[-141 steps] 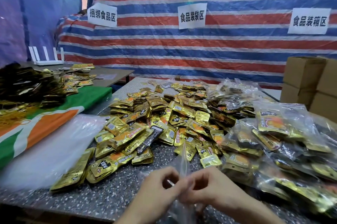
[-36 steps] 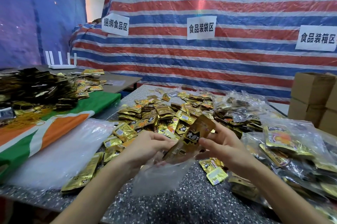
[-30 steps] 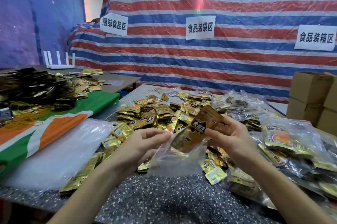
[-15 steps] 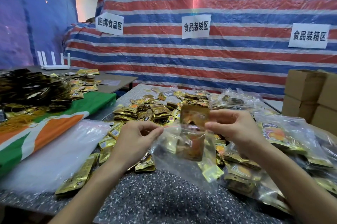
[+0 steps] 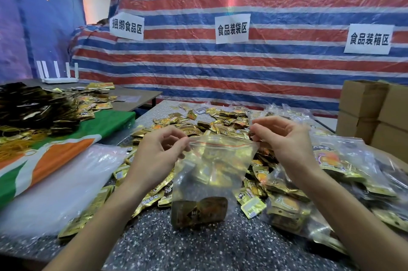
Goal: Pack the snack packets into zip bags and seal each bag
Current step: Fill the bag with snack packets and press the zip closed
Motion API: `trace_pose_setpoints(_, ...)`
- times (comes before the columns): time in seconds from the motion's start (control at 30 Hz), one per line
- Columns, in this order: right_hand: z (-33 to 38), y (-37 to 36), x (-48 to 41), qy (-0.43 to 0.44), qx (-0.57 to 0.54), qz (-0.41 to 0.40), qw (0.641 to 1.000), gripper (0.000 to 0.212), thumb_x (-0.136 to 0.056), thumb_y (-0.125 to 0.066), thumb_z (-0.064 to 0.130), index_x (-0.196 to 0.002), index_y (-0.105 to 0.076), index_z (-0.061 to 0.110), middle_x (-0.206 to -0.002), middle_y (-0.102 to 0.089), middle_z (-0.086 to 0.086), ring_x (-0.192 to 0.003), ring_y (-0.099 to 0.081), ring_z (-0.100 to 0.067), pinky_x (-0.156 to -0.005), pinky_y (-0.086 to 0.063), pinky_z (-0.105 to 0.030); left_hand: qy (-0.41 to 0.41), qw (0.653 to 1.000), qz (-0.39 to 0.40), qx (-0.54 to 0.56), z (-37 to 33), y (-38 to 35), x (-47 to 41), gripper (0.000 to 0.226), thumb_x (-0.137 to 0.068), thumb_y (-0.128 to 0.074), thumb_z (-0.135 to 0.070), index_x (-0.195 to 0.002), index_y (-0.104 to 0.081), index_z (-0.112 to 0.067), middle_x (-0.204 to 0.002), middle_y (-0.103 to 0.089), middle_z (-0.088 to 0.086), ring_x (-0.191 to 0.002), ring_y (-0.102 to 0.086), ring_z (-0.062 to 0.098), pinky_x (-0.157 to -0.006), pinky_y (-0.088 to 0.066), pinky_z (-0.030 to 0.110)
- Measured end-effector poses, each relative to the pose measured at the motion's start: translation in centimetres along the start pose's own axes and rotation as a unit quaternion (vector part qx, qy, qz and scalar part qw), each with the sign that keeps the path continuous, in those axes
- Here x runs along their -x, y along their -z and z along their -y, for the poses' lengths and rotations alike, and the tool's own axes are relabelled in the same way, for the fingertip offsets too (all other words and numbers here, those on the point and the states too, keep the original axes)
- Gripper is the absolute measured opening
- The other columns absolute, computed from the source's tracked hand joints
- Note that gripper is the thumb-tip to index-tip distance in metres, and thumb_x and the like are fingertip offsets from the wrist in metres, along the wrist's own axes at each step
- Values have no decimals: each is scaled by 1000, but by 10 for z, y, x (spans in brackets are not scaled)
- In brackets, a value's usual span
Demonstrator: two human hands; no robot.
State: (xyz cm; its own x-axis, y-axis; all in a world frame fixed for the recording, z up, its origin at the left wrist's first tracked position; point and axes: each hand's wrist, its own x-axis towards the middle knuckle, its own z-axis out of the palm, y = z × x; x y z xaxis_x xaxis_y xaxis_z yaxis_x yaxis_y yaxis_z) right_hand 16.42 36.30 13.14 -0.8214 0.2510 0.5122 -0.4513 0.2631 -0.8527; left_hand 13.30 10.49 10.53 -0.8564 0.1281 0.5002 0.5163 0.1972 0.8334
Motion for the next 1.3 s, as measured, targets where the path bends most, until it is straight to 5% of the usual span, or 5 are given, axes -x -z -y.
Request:
trace_pose_setpoints(0.17, -55, 4, -15, -23, 225, -9, 974, 13, -94, -66, 14, -102, -71, 23, -90, -73, 3, -83, -70, -14, -79, -62, -35, -35, 999, 1, -3, 8, 2, 5, 14, -95, -64, -9, -93, -67, -22, -79, -72, 0, -69, -69, 16, -63, -54, 20)
trace_pose_setpoints(0.33, -123, 4, -21, -121, 506, 106, 847, 25, -91, -58, 12, -112, -68, 22, -110, -72, 2, -98, -66, -18, -88, -57, -41, -88, 992, 46, -76, 13, 10, 9, 38, -99, -57, -10, -114, -68, -43, -93, -66, -17, -80, -66, 11, -67, -54, 20)
trace_pose_setpoints(0.8, -195, -52, -63, -127, 690, 143, 698, 37, -89, -57, 35, -125, -61, 25, -152, -38, -8, -146, -19, -36, -114, -16, -60, -185, 964, 45, -187, 0, 18, 15, 10, -90, -63, -33, -88, -71, -28, -84, -65, -16, -81, -63, 8, -67, -43, 11)
trace_pose_setpoints(1.0, -186, -54, -62, -95, 674, 91, 727, 25, -93, -45, 17, -110, -62, 22, -121, -68, 0, -143, -30, -34, -118, -12, -60, -186, 964, 40, -188, -6, 24, 17, 18, -94, -60, -37, -86, -73, -27, -82, -65, -15, -79, -62, 8, -66, -41, 11)
trace_pose_setpoints(1.3, -85, -44, -72, -123, 62, -7, 990, 17, -102, -56, 19, -92, -68, 13, -93, -74, -13, -76, -67, -23, -61, -52, -34, -144, 972, 72, -168, 2, 18, 18, 18, -90, -59, -37, -88, -74, -28, -88, -65, -17, -86, -62, 10, -69, -44, 16)
